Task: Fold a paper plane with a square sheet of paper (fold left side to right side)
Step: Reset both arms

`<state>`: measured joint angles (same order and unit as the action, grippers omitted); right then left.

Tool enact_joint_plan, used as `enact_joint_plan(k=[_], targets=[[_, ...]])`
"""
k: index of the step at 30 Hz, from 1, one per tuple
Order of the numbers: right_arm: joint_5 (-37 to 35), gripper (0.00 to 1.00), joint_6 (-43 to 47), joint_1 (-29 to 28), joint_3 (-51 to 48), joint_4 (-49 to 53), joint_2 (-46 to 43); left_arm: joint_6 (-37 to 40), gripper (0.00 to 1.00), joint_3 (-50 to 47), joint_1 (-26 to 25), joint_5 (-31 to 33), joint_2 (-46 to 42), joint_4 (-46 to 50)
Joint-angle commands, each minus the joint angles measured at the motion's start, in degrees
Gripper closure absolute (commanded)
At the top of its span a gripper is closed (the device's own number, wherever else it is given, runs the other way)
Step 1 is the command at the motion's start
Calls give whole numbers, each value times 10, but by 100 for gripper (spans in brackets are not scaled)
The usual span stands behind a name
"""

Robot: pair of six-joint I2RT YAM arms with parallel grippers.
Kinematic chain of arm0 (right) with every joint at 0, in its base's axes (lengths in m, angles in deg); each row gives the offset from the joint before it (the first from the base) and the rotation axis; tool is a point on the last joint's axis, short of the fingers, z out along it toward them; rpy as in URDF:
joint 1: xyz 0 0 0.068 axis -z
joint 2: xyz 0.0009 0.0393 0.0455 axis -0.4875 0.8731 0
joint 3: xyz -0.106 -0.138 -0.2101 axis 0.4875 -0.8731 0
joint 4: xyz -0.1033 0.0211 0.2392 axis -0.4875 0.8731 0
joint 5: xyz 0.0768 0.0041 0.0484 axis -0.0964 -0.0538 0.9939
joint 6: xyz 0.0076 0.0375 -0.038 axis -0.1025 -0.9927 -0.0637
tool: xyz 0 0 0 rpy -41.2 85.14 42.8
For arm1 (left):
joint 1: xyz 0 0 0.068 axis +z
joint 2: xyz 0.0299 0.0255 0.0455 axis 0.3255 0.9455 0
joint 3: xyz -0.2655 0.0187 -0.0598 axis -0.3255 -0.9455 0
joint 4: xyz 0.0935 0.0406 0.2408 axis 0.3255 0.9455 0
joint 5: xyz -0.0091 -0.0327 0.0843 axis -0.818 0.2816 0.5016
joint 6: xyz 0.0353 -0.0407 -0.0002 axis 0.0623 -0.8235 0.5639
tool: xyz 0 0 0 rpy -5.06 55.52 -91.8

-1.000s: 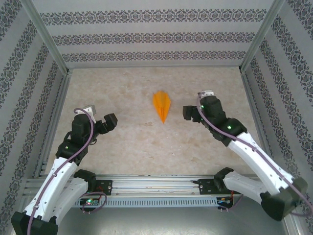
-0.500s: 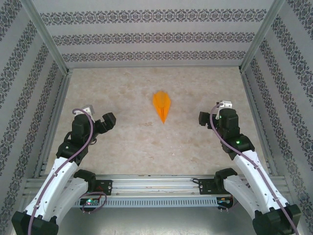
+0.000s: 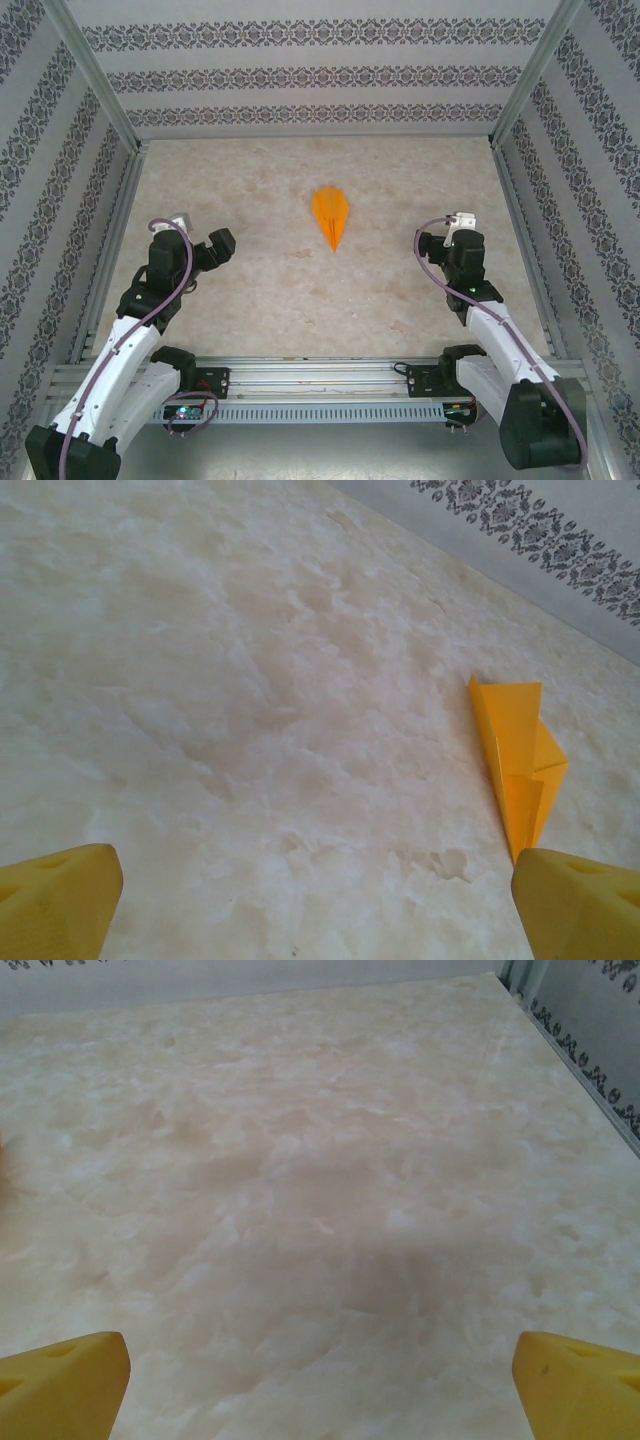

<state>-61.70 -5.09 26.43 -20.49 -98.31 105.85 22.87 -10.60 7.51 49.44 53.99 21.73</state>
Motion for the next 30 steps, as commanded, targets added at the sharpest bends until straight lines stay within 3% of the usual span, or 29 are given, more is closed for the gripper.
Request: enact_joint_plan(k=[1,9,17,23,25,30], targets=[[33,2,23,13,-31,-123,22,25,0,22,9,20,-1,16],[84,2,45,24,-58,-305,153,49,0,30,14,36,15,20],[117,2,69,26,-34,-412,261,107,0,12,28,73,36,-18],[123,2,62,27,-21,-464,348,186,0,-33,50,111,65,-109],[107,2,49,35,6,-419,337,206,0,-51,55,128,82,-151],[99,2,47,35,4,-429,341,263,0,-94,73,127,147,-271]])
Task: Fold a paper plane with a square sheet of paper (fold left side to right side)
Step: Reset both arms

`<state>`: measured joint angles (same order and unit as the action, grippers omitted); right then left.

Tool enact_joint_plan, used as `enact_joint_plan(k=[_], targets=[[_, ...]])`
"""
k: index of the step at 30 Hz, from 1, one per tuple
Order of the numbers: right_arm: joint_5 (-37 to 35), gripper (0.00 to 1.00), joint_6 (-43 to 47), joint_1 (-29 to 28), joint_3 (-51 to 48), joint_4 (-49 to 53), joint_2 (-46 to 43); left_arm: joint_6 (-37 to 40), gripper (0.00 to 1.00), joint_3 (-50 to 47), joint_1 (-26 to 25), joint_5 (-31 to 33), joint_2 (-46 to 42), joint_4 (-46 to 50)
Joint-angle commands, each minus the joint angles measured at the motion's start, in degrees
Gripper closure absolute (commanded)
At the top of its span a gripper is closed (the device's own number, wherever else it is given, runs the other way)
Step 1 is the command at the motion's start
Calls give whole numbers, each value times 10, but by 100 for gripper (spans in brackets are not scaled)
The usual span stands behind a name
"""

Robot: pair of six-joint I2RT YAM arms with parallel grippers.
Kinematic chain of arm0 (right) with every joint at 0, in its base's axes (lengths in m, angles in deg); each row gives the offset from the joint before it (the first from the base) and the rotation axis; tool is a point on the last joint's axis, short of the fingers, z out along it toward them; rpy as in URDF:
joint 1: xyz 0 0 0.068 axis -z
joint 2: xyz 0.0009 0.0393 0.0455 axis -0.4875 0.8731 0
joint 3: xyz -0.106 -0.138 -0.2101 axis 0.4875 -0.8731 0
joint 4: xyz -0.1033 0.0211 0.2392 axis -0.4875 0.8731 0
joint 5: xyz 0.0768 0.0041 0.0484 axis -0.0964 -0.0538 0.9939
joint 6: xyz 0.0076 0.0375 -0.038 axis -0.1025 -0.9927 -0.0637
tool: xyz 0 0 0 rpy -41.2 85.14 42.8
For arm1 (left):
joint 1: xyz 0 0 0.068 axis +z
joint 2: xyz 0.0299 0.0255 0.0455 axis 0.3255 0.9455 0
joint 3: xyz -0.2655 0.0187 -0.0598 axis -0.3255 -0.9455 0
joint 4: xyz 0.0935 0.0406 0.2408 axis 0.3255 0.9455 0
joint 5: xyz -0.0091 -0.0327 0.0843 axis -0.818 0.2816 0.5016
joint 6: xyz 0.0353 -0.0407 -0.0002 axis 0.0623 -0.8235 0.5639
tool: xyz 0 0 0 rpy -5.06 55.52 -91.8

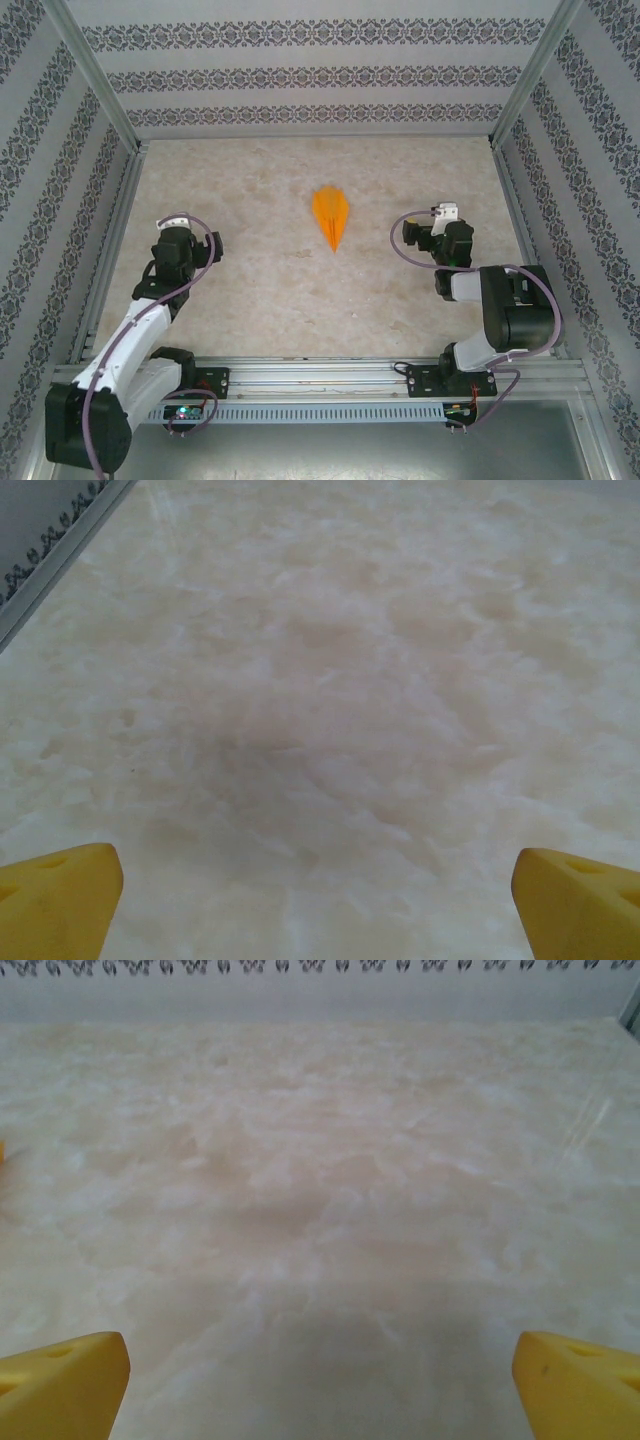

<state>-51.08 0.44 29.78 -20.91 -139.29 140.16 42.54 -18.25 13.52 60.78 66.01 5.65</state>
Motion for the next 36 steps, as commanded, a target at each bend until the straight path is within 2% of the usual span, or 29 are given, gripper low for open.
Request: enact_joint_plan(k=[1,5,13,15,17,21,22,25,28,36], targets=[[-8,2,-8,1,8,-20,-2,88,0,-25,13,5,41,-136],[-9,2,-8,0,8,-20,-2,145,0,-65,17,1,103,-277],[-10,2,-7,1,8,-20,-2,163,0,-91,35,-110,256,-531],[-10,2,-7,1,8,-20,-2,158,0,-82,39,-135,287,-561],[-10,2,-7,1,8,-20,-2,156,0,-63,42,-140,315,-544],[-11,2,-7,-1,8,-20,-2,152,0,-81,54,-167,387,-650],[-11,2,-7,-1,8,-20,-2,144,0,-84,60,-167,374,-629],[-11,2,-7,-1,8,-20,-2,133,0,-87,64,-148,387,-662],[-11,2,-7,-1,8,-20,-2,123,0,-57,65,-121,382,-596],[-11,2,-7,-1,8,-20,-2,124,0,-59,66,-124,382,-599]])
